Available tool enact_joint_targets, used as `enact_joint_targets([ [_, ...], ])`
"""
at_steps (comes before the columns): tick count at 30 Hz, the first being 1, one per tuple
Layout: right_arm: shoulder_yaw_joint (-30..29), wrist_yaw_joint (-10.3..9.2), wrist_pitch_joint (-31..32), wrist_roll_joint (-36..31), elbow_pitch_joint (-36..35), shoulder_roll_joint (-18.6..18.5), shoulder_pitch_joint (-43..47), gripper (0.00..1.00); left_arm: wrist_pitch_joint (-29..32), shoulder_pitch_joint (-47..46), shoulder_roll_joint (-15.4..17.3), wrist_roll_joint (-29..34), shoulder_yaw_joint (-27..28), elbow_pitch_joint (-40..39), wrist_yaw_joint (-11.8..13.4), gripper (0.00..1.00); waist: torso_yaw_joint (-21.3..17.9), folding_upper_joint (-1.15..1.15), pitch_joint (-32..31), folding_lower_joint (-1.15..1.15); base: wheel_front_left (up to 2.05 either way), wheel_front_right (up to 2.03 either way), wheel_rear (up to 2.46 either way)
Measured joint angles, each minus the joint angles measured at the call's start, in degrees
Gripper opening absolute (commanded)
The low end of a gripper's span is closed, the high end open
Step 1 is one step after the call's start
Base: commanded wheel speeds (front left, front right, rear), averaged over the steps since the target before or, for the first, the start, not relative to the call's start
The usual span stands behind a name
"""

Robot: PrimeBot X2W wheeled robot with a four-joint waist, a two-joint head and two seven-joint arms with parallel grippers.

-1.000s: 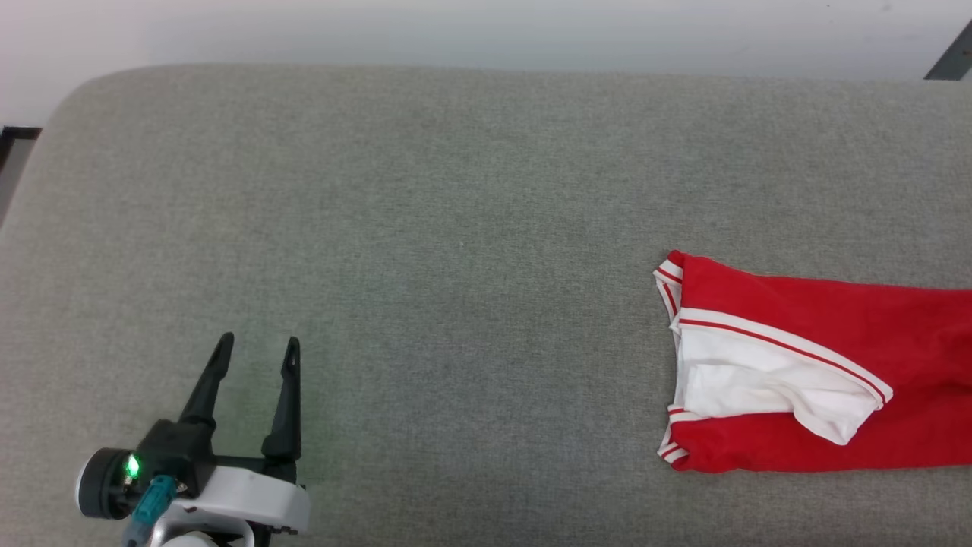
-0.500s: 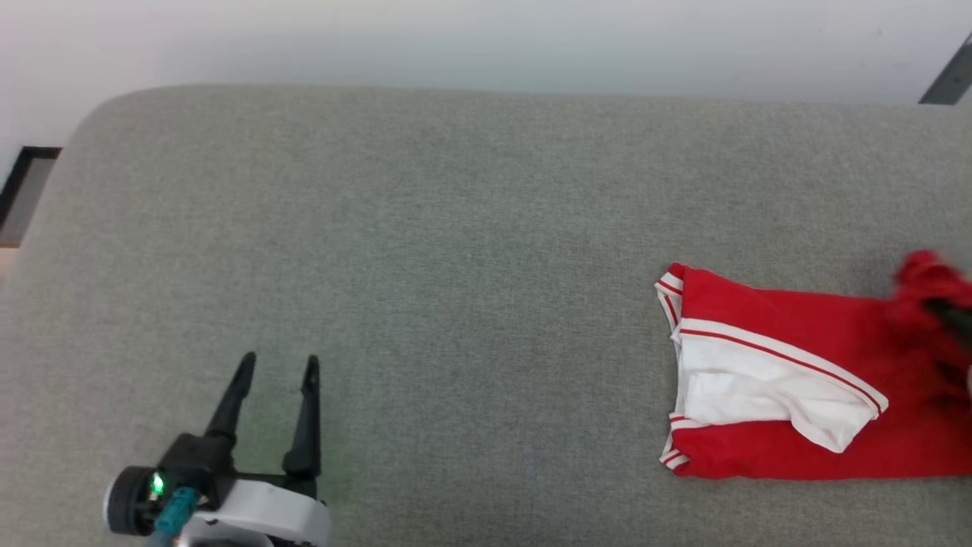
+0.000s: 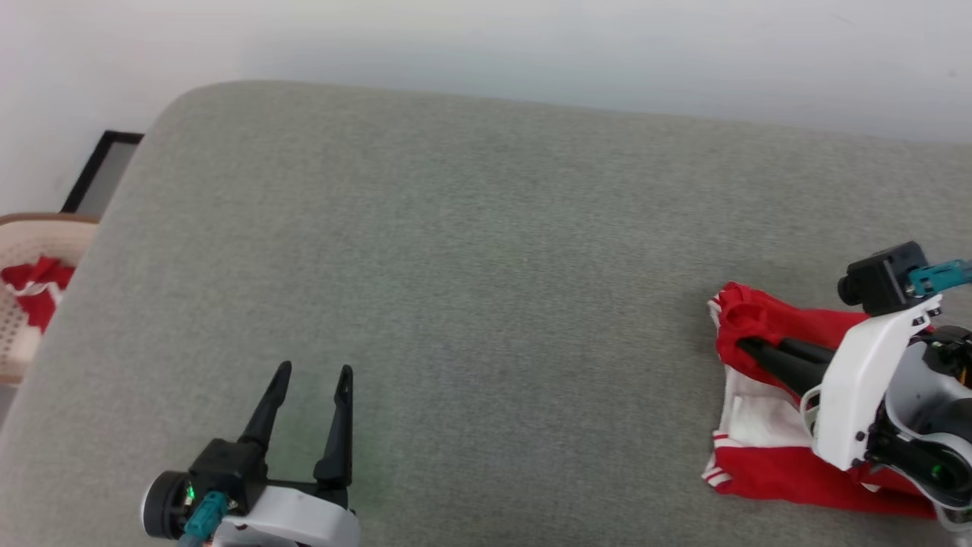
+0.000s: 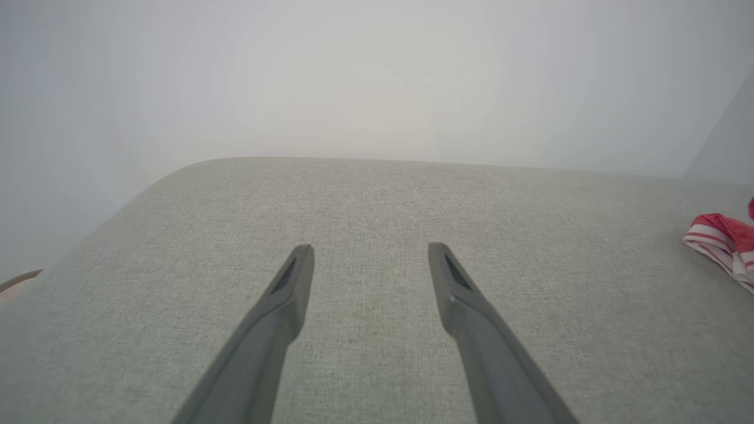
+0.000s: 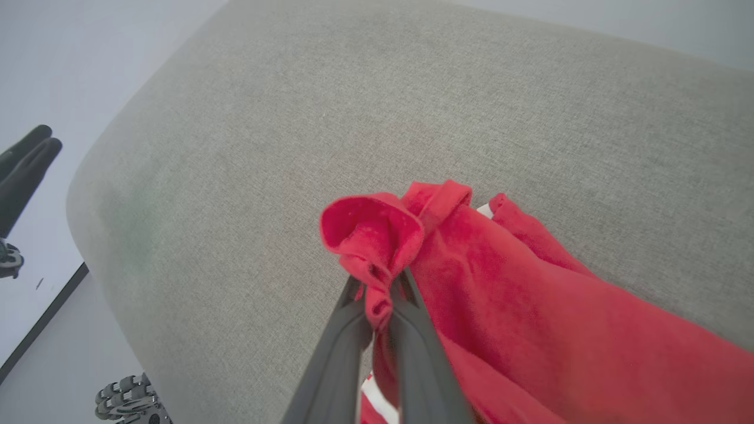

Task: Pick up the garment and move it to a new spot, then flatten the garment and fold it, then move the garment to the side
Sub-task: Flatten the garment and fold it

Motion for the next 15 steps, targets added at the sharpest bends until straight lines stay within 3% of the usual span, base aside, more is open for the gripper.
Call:
enact_joint_targets([
  [13, -0.4, 0.0, -1.62, -6.37, 5.97, 3.24, 1.87, 0.0, 0.01, -0.75, -0.26, -0.57, -0.76, 0.31, 0.0, 1.0, 2.05, 0.0, 1.57, 0.0, 0.0, 0.0, 0.0],
  [14, -0.38, 0.0, -2.24, -6.68, 6.3, 3.55, 1.86, 0.16, 0.01, -0.9, -0.27, -0.59, -0.73, 0.42, 0.0, 1.0, 1.83, 0.0, 1.57, 0.0, 0.0, 0.0, 0.0],
  [15, -0.32, 0.0, -2.88, -6.9, 6.48, 3.8, 1.84, 0.4, 0.01, -0.98, -0.26, -0.65, -0.85, 0.57, 0.0, 1.0, 1.57, 0.0, 1.54, 0.0, 0.0, 0.0, 0.0],
])
